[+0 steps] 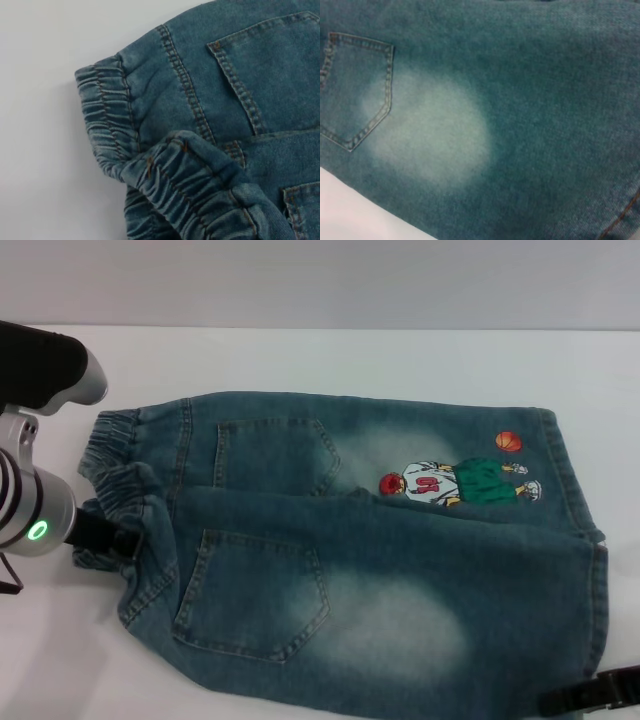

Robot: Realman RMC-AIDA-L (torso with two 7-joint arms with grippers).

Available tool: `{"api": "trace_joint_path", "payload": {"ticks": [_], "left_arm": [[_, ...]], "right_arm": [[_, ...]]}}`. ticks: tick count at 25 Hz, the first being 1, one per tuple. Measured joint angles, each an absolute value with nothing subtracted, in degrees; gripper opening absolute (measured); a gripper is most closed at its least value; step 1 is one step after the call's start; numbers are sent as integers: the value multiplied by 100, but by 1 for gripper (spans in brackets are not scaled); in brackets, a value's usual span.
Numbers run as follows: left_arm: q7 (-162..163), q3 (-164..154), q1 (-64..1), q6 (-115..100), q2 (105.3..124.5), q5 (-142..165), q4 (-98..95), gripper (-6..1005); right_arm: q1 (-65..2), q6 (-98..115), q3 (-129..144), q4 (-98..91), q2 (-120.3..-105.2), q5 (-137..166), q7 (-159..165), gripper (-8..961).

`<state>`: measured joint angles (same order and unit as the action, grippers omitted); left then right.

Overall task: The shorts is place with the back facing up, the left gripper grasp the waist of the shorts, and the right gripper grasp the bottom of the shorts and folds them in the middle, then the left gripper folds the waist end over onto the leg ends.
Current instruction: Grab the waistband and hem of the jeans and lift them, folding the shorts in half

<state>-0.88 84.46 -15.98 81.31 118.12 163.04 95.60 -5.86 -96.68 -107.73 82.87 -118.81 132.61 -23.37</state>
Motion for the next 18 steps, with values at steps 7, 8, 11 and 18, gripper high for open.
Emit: {"api": "trace_joint_path", "payload": {"ticks": [7,8,11,18], "left_arm": [[-88,8459,-1600,8129,11805,16304,9557,122],[-88,8471,-1600,8129,11804,16304,9549,122],[-88,8483,-1600,8129,11803,16303,9539,121],[-90,8490,-1618,8115,11803,16304,9495,123]], "right_arm": [[-648,-9772,-10824,8359,-11858,13087,-2299,690],[-668,-9786,-10823,8370,-11857,13082,-2294,690],[-705,-9817,-10793,8441,-11857,13075,-2267,690],[-746,-9816,-10805,8473,-11856,13098,-2248,689]]}}
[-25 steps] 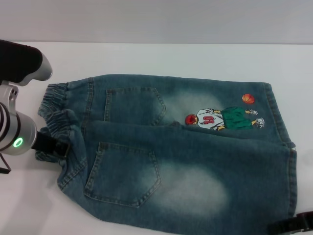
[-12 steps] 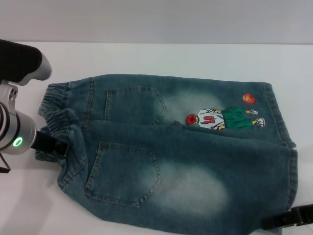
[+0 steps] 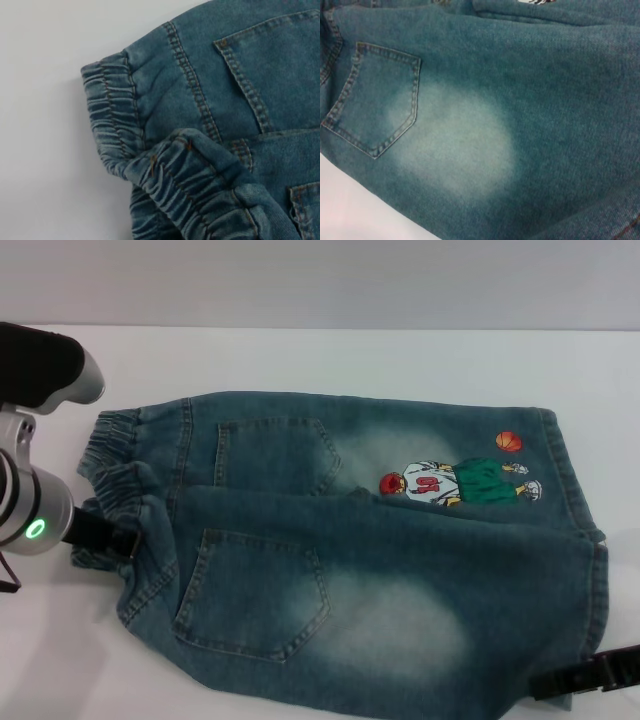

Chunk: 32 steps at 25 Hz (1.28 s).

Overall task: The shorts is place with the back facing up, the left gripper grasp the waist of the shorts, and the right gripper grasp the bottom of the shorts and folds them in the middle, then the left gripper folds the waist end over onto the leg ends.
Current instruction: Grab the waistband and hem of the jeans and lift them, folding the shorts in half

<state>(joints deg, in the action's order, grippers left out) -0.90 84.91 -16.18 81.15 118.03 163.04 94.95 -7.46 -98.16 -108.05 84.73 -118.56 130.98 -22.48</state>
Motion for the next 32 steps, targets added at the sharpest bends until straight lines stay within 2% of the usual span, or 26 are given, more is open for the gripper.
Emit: {"api": "trace_joint_path", "payload": {"ticks": [3,8,14,30,32], "left_arm": [[-95,8490,-1640,8096,11797,16304,9481,124],[-96,8491,-1658,8086,11795,16304,9439,128],[-97,8490,-1661,8087,11795,16304,9453,131],[-94,8499,-1664,8005,11813,16304,9456,142],[-94,8499,-1663,8005,11813,16304,9464,143]], "right_arm": [[-747,-9813,-10780,8470,-11856,13122,-2299,684],[-727,-9816,-10825,8575,-11844,13200,-2477,608],[-754,-9836,-10798,8658,-11839,13202,-2511,371],[-783,-9791,-10846,8885,-11854,13135,-2613,15],[-788,-9773,-10863,8904,-11855,13133,-2614,17]]}}
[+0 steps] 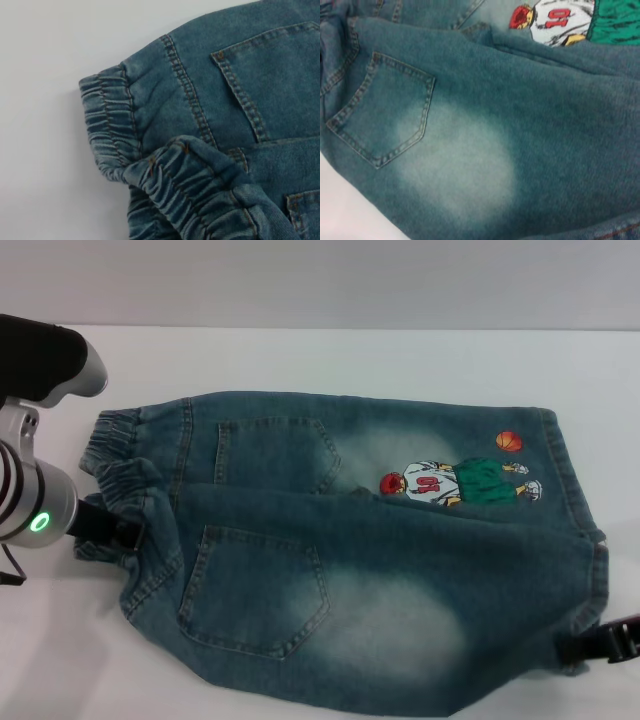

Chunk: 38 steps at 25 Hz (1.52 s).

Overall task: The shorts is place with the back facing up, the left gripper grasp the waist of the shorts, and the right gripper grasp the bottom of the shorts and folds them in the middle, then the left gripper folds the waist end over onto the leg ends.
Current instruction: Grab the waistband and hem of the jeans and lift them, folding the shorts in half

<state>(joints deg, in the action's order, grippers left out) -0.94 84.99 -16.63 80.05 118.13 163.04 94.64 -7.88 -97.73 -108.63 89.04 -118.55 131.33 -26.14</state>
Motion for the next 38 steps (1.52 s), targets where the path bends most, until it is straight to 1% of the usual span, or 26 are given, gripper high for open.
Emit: {"api": "trace_joint_path", "payload": {"ticks": [10,24,29,38], "left_arm": [[-52,8564,-1580,7670,11806,16297,9477,149],[-60,8655,-1442,6708,11795,16139,9472,158],[-52,8657,-1441,6553,11800,16130,9464,161],[32,8664,-1236,5492,11806,16052,9350,167]], "right_arm": [[-705,-9295,-11181,9438,-11874,13080,-2901,29],[-626,-8147,-11377,9444,-11877,12596,-3460,45],[-416,-7711,-11394,9443,-11880,12119,-3726,51],[-27,-7056,-11604,9394,-11899,11319,-4255,62]]}}
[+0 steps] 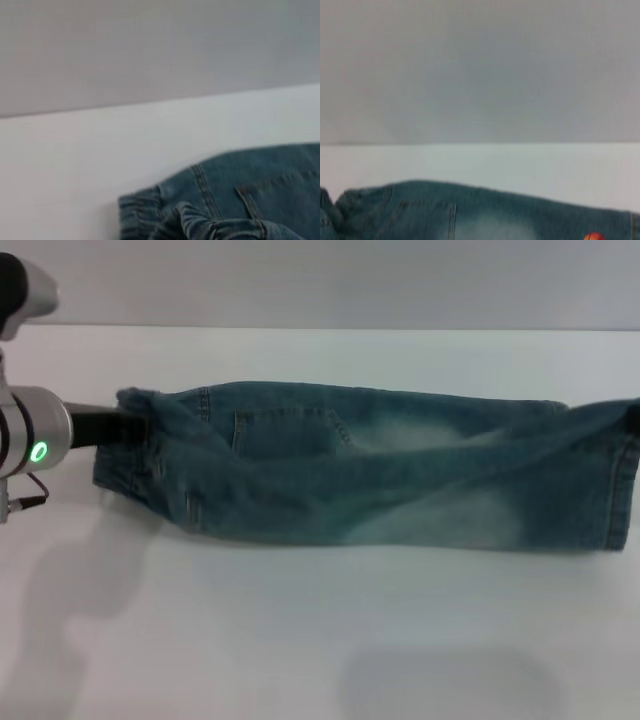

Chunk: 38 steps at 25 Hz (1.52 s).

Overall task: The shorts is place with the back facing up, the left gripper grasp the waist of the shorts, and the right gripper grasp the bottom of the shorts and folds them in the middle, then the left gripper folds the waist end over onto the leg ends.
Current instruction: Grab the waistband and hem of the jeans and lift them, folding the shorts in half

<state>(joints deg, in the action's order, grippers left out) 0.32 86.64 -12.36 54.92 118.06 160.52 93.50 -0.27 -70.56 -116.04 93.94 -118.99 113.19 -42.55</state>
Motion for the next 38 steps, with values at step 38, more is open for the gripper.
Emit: {"api": "trace_joint_path", "payload": {"ticks": [38], "left_arm": [[-109,8053,-1609,1107,11823,15601,7236,191]], "right_arm": [[-516,-5386,-12055,7055,-11893,9707,-7280,106]]}}
